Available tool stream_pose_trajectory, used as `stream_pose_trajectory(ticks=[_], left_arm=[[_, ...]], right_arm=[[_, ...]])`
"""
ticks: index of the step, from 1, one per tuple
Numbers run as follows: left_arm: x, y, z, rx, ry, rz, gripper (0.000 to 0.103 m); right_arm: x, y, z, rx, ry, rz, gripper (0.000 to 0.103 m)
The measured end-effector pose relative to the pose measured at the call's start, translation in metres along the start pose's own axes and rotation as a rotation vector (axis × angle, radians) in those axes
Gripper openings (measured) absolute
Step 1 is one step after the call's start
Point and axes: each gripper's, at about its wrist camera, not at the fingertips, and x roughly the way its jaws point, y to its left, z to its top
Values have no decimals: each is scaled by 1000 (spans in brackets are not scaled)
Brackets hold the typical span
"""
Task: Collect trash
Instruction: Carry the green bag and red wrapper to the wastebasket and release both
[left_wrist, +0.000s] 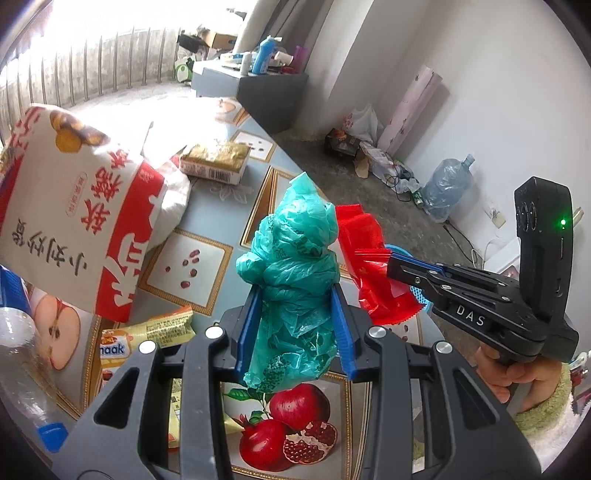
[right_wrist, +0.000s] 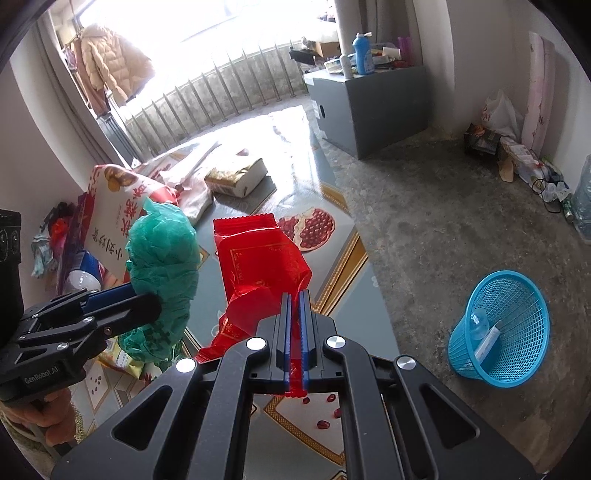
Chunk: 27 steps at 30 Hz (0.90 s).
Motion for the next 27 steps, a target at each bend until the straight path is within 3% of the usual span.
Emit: stream_pose_trajectory(ticks=[18, 27], left_arm=[[-25, -26, 3, 71, -72, 73, 35], [-15, -60, 20, 166, -68, 59, 35]], right_arm=[[-32, -11, -2, 19, -78, -4, 4], [-57, -52, -13, 108, -146, -60, 4]])
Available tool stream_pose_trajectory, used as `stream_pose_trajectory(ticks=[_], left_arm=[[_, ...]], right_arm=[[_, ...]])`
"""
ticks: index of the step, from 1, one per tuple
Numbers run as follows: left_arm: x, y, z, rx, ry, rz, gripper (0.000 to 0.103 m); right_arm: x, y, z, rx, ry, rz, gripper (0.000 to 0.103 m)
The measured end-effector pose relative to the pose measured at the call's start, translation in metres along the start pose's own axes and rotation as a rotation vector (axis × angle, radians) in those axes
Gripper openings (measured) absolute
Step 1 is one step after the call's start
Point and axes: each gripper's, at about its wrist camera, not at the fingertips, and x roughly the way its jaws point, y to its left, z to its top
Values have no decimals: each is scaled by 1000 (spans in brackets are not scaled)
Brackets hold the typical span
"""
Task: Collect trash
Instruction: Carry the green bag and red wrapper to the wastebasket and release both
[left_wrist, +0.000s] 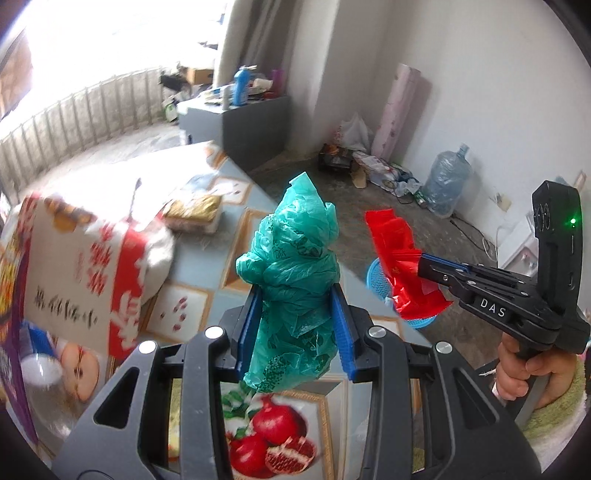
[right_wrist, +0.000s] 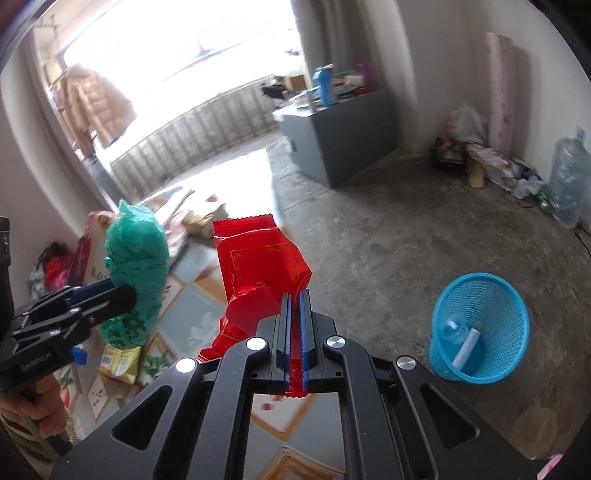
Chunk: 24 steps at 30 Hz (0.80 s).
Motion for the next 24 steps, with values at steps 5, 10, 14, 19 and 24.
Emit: stream_pose_trajectory(ticks=[5, 10, 14, 19, 24], left_arm=[[24, -32, 26, 90, 23, -61, 35], [66, -71, 56, 170, 71, -127, 35], [114, -108, 77, 212, 147, -199, 35], [187, -156, 91, 242, 264, -268, 35], [251, -204, 90, 299, 310, -324, 40]], right_arm=[[-12, -43, 1, 73, -34, -99, 4], [-15, -102, -1, 160, -39, -245, 4], [2, -151, -6, 258, -3, -297, 4], [38, -217, -15, 402, 85, -331, 4], [80, -274, -29, 477, 158, -396, 5]])
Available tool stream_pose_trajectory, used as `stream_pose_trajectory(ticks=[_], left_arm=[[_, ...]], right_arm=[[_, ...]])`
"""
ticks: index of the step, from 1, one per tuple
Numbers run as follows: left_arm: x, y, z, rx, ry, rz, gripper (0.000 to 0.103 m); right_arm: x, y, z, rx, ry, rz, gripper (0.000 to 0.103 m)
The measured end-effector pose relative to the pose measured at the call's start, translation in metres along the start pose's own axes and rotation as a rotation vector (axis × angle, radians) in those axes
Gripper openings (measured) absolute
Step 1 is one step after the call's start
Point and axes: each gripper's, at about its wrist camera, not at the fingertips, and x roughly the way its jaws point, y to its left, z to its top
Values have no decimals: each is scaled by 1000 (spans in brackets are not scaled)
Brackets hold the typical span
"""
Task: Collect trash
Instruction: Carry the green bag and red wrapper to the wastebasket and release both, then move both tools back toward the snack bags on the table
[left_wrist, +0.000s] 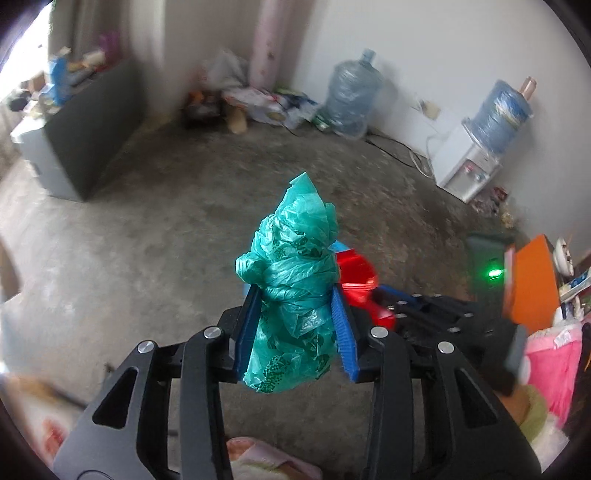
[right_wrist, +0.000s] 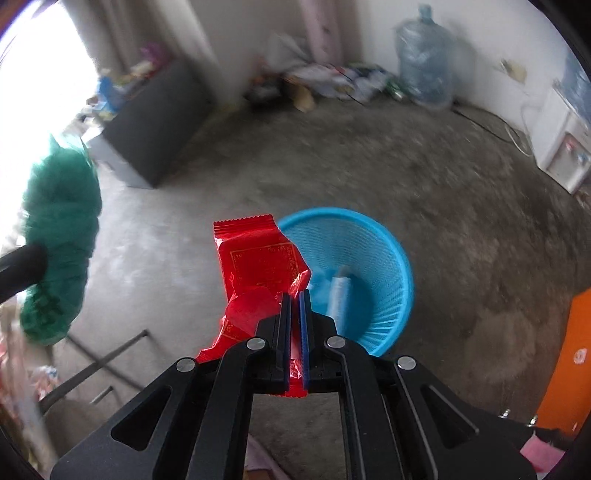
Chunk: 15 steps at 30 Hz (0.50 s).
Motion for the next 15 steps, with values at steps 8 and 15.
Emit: stream_pose_trajectory(ticks=[8, 15], left_arm=[[64, -9, 11, -19, 82, 31, 62], [7, -3, 7, 11, -26, 59, 68]], right_arm=[[70, -32, 1, 89, 65, -111, 48], [24, -17, -16, 66, -45, -168, 71]])
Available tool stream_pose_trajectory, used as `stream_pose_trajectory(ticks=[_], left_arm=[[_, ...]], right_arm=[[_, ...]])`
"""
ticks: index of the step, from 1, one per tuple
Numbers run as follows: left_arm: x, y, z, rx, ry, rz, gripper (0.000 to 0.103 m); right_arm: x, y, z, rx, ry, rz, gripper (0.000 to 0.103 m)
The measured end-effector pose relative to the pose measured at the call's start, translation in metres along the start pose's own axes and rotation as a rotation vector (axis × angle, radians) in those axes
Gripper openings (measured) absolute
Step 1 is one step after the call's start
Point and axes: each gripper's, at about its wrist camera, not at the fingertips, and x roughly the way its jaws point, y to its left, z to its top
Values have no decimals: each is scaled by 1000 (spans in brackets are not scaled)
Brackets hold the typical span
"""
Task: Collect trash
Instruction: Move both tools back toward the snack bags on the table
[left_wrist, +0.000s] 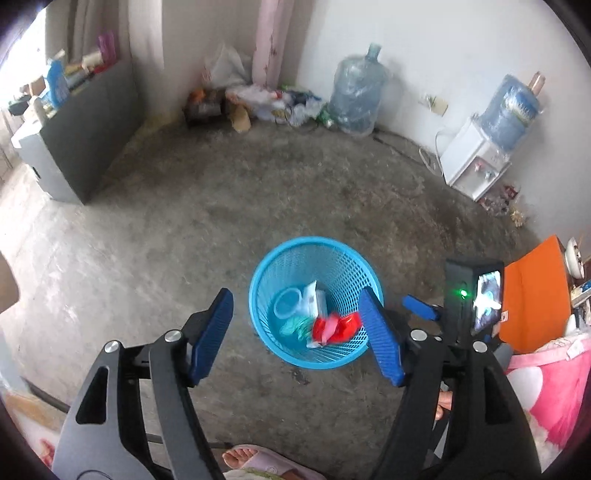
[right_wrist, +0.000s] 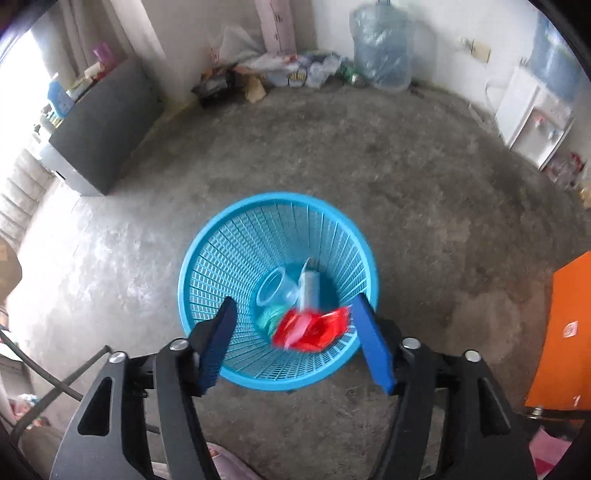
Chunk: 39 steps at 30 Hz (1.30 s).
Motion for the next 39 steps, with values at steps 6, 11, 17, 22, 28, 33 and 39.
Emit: stream_pose_trajectory(ticks=[6, 11, 17, 22, 28, 33, 39], left_arm=[[-76, 20, -22, -34, -118, 54, 71], [-147, 41, -58, -38, -209, 169, 79], [-227, 70, -106, -115, -344, 329, 90], [-272, 99, -152, -181, -370, 461, 90], [-339, 124, -216, -295, -434, 614, 91], [-397, 141, -275, -391, -489, 779, 91], [-425, 154, -341, -513, -503, 786, 91]], right_arm=[[-79, 32, -11, -99, -199, -54, 89], [-135, 69, -18, -239, -330, -26, 96], [-210, 120, -43, -357, -535, 3, 96], [-254, 165, -70, -464, -626, 110, 96], [-297, 210, -110, -635, -764, 219, 96], [-313, 236, -132, -668, -746, 381, 96], [-324, 263, -160, -718, -682, 508, 96]])
